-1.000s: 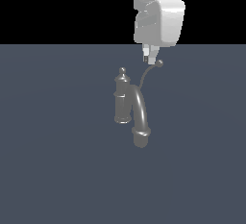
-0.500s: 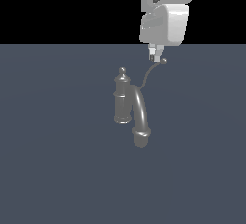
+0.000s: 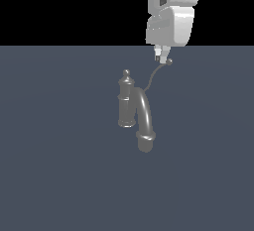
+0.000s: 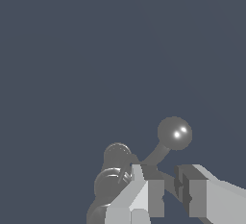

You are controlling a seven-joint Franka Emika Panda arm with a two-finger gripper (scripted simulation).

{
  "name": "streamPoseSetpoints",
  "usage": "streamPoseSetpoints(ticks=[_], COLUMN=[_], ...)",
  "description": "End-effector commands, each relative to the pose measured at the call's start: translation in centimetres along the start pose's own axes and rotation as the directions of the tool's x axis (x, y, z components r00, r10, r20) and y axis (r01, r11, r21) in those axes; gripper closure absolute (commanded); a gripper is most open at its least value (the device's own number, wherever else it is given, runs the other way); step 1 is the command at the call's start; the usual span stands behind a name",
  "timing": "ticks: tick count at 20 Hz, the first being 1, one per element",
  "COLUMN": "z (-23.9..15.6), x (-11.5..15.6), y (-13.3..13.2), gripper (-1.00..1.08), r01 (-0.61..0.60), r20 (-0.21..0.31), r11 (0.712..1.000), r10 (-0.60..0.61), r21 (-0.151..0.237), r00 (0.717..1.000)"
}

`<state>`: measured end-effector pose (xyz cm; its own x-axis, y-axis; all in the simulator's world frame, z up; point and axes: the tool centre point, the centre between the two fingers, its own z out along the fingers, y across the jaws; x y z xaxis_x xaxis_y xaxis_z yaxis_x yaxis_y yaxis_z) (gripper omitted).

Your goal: Turn on the faucet by rotating a designated handle.

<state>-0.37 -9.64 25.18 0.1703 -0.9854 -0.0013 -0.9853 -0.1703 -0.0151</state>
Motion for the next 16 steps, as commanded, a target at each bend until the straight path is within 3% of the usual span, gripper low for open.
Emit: streamPoseSetpoints(ticks=[1, 16], z=[0.1, 0.6], x=[0.2, 1.1], y=[-0.7, -5.0], gripper=[1.08, 1.08], r01=[-0.003, -0.019], r20=[0.0, -0.001], r11=[1.0, 1.0], r10=[0.003, 0.019], r21=[0.001, -0.007], r00=[1.0, 1.0])
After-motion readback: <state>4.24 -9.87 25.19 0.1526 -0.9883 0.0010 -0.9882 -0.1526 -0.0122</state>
